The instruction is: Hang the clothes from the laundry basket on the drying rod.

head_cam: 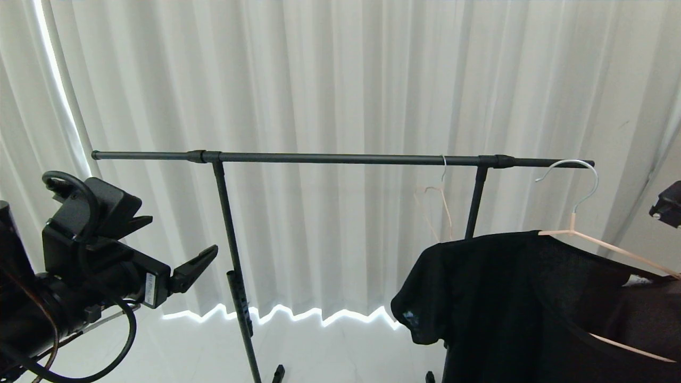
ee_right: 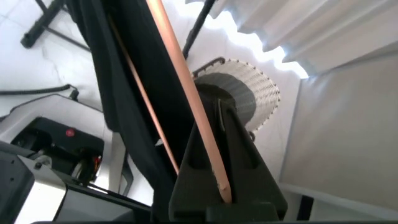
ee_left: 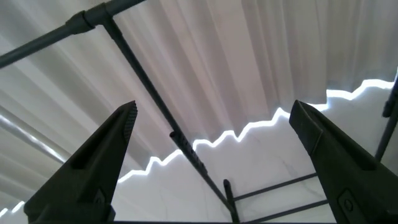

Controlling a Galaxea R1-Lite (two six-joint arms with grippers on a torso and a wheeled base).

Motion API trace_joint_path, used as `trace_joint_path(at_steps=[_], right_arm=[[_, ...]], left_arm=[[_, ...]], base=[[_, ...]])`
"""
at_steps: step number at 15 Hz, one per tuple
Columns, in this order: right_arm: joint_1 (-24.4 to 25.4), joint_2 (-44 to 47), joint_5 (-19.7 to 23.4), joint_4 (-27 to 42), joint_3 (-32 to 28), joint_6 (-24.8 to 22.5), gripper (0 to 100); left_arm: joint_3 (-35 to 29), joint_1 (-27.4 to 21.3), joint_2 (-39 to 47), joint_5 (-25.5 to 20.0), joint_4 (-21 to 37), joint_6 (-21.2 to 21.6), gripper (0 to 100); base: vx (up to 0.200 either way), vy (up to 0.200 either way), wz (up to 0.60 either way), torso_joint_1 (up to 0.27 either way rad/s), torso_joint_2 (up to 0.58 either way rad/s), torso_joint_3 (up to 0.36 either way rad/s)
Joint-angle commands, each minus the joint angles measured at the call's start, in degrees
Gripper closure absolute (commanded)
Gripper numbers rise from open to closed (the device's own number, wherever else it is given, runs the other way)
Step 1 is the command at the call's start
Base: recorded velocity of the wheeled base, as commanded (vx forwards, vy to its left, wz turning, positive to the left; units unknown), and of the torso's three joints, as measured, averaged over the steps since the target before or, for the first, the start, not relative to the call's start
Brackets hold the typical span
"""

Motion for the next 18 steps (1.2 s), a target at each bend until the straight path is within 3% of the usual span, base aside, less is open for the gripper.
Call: trace_joint_path(at_steps=[1,7,10,12,15,18], right_arm=[[0.06,0.36,0.02,-0.06,0.05,-0.02,100],[0.06,1.5,0.2,-0.59,0.05,2.09,100],[0.06,5.01,0.02,-7.27,-0.39,4.46,100],[-0.03,7.65,0.02,-8.24,-2.06,5.34,100],[0.94,11.08,-0.59,-9.64,-5.22,10.79,100],[2.96,14.86,-7.89,-8.24,-6.8,15.63,100]], left_arm=[[0.01,-0.07,0.16,-0.05,0.02,0.03,0],[0.18,-0.07,0.51,-0.05,0.02,-0.06,0],[0.18,-0.34,0.51,-0.05,0.02,0.03,0],[0.18,-0.43,0.51,-0.05,0.02,0.11,0],[0.09,-1.48,0.42,0.03,0.02,0.11,0],[0.09,-2.36,0.86,0.65,0.02,0.11,0]], base=[[0.0,0.2,0.0,-0.002,0.0,-0.007],[0.0,0.2,0.0,0.001,0.0,0.002],[0.0,0.0,0.0,0.0,0.0,0.0],[0.0,0.0,0.0,0.0,0.0,0.0],[0.0,0.0,0.0,0.0,0.0,0.0],[0.0,0.0,0.0,0.0,0.0,0.0]])
